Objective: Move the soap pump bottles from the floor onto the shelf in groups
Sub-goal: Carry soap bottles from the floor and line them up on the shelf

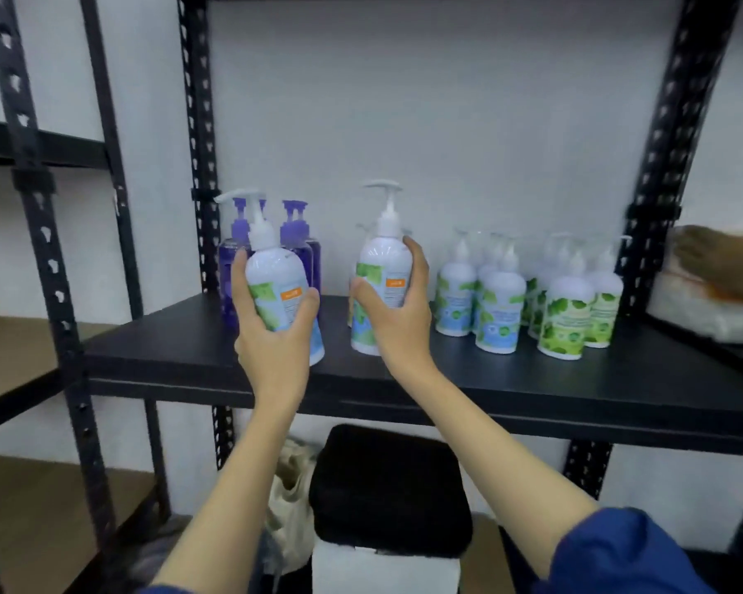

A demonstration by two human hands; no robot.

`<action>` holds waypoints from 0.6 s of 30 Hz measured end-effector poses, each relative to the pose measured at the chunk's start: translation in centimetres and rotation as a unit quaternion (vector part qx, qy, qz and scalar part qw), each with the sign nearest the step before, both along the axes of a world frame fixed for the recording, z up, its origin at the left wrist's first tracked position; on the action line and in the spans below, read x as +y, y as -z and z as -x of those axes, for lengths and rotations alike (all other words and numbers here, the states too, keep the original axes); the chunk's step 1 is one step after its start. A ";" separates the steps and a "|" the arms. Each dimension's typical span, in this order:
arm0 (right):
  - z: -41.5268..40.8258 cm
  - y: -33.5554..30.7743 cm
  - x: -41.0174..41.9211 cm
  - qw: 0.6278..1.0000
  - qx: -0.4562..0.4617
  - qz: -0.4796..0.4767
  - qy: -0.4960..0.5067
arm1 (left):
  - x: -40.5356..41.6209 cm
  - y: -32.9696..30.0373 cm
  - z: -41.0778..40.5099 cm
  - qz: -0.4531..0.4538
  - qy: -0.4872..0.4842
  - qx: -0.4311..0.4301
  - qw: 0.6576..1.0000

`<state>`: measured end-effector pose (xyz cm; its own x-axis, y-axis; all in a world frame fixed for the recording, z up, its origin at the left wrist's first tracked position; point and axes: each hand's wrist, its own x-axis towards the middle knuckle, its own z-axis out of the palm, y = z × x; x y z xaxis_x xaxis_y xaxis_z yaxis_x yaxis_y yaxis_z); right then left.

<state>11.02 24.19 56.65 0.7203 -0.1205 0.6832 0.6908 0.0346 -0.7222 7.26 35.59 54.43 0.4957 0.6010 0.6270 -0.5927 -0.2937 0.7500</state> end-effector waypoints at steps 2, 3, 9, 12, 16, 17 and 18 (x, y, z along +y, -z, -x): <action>-0.9 0.4 -2.5 0.999 0.001 -0.004 0.036 | -2.3 -0.2 -1.3 -0.004 0.025 0.006 1.000; -1.4 0.6 -3.5 0.998 0.005 -0.004 0.055 | -3.3 -0.2 -1.9 -0.010 0.036 0.009 0.999; -4.6 2.0 -7.9 0.992 0.030 0.016 0.121 | -7.8 -0.3 -5.4 -0.039 0.087 0.034 0.995; -6.0 2.6 -8.9 0.992 0.040 0.030 0.119 | -8.7 -0.2 -6.6 -0.039 0.101 0.037 0.993; -7.6 3.0 -9.1 0.989 0.043 0.066 0.128 | -9.0 0.0 -7.7 -0.037 0.106 0.035 0.993; -7.9 3.0 -9.0 0.987 0.047 0.078 0.133 | -8.9 0.1 -7.8 -0.037 0.107 0.035 0.993; -8.2 3.1 -8.9 0.985 0.052 0.089 0.139 | -8.9 0.1 -7.9 -0.038 0.108 0.034 0.993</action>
<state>19.26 15.24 53.55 0.7437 -0.2091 0.6350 0.5771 -0.2787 -0.7676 15.13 26.69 54.36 0.6506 0.4278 0.6275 -0.5972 -0.2221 0.7707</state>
